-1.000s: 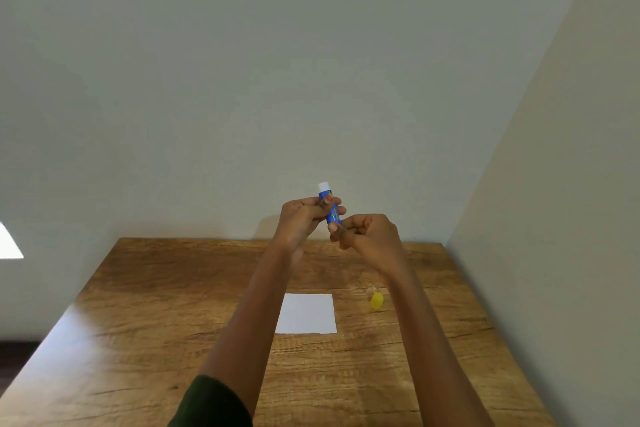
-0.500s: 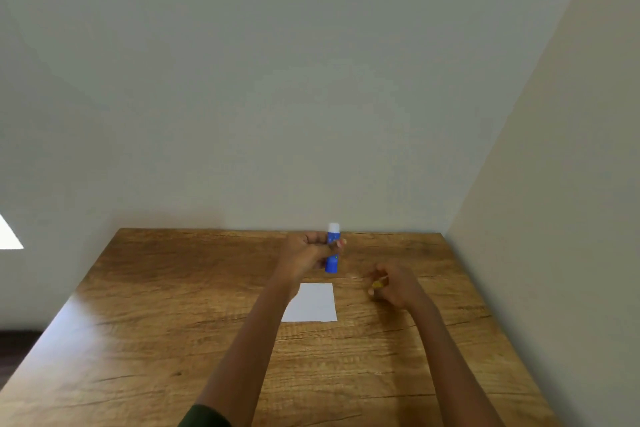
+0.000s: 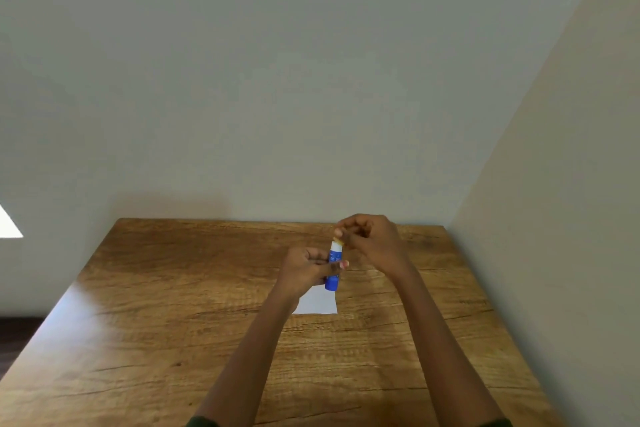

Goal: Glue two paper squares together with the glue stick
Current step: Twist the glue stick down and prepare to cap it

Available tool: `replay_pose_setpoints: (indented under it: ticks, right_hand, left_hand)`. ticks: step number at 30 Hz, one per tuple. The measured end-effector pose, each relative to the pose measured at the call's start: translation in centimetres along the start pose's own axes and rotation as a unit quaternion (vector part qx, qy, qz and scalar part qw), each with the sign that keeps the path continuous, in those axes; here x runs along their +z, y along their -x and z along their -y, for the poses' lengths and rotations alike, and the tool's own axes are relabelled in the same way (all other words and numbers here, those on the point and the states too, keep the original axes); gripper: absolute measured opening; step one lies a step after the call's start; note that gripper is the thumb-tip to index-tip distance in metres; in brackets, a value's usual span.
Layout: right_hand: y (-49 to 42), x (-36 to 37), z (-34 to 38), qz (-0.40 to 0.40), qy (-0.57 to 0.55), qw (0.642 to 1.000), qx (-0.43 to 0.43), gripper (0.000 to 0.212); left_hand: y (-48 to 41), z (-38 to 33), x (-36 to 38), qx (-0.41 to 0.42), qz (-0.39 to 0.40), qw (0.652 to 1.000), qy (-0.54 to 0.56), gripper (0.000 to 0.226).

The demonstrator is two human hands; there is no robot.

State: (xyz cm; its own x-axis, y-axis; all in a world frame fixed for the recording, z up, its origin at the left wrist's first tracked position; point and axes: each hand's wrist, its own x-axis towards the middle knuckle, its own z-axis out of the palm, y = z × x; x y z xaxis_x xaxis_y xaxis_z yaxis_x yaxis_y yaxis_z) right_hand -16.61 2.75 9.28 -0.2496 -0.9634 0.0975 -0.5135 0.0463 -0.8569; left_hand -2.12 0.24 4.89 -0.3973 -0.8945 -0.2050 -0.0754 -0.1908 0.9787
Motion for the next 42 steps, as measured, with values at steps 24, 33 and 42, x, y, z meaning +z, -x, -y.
replay_pose_setpoints:
  ticks: [24, 33, 42]
  right_hand:
    - [1.4, 0.9, -0.2, -0.021, 0.114, 0.992, 0.045, 0.027]
    - [0.3, -1.7, -5.6, -0.134, 0.22, 0.964, 0.059, 0.016]
    - [1.1, -1.3, -7.1, -0.134, 0.239, 0.96, 0.056, 0.026]
  left_hand:
    - [-0.1, 0.2, 0.6, 0.121, -0.002, 0.99, -0.078, 0.017]
    - [-1.0, 2.5, -1.8, 0.079, -0.074, 0.949, -0.295, 0.067]
    - [-1.4, 3.8, -2.5, 0.093, -0.084, 0.943, -0.308, 0.063]
